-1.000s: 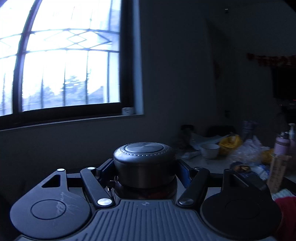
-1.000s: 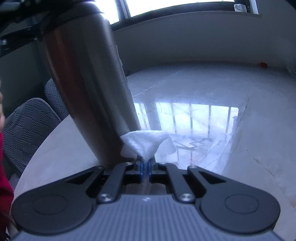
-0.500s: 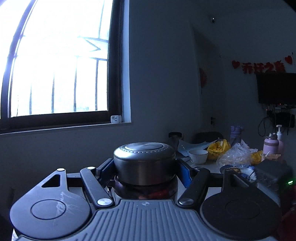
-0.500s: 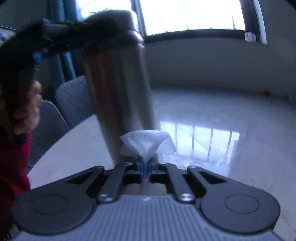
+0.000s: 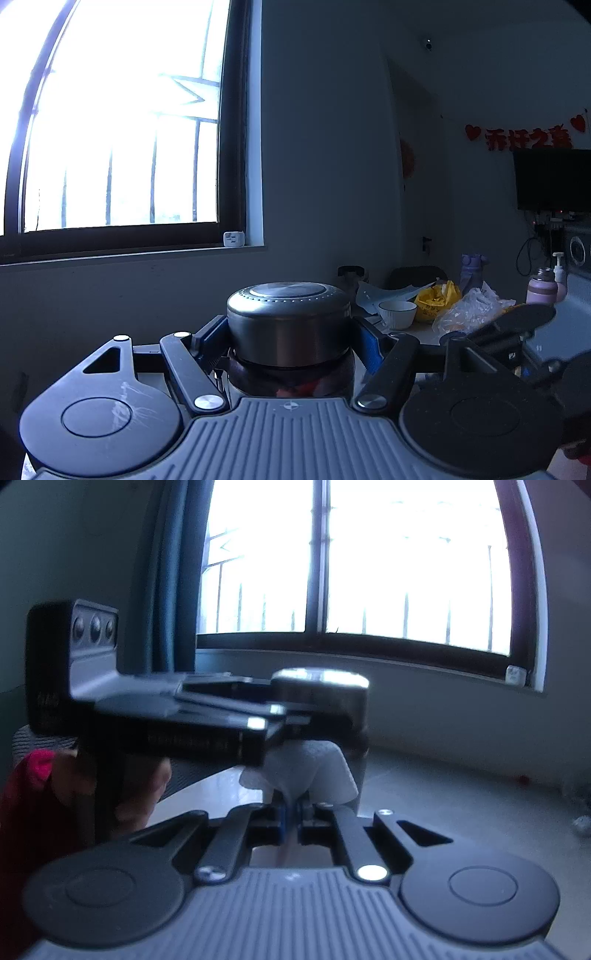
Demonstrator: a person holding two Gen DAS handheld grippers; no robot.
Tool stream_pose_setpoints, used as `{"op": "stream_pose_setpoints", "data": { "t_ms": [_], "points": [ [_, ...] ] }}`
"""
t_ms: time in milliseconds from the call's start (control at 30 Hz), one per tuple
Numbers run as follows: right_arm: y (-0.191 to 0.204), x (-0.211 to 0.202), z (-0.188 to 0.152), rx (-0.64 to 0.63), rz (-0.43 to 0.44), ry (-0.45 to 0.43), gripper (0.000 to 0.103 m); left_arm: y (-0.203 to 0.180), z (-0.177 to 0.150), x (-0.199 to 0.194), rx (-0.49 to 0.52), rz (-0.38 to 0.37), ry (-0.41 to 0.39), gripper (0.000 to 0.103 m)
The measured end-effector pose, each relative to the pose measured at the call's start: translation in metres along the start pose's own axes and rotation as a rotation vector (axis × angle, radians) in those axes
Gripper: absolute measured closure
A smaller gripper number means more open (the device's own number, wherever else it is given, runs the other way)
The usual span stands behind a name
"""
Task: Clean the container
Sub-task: 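Keep wiping the thermos base rim with the tissue in the right gripper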
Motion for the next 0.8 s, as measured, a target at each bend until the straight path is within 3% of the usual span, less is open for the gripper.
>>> {"op": "stream_pose_setpoints", "data": {
  "t_ms": [167, 400, 467, 800],
  "points": [
    [0.014, -0.025, 0.003, 0.005, -0.001, -0.003, 0.099, 0.001, 0.0, -0.002, -0.003, -0.001, 0.0, 0.032],
    [0.022, -0.032, -0.022, 0.039, 0.015, 0.055, 0.099, 0.001, 0.0, -0.005, -0.005, 0.0, -0.001, 0.032],
    [0.025, -0.002, -0.053, 0.055, 0.013, 0.079, 0.099, 0.0, 0.0, -0.004, -0.006, 0.001, -0.001, 0.032],
    [0.051, 0.017, -0.136, 0.101, 0.023, 0.24, 0.099, 0.002, 0.0, -0.005, -0.013, -0.002, 0.0, 0.031]
  ]
}}
Point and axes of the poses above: each gripper's, at about its wrist camera, not at the fingertips, and x roughly the way its jaws point, y to its left, z to its top, the point moved 9 cm from there along x, roughly the way its jaws point
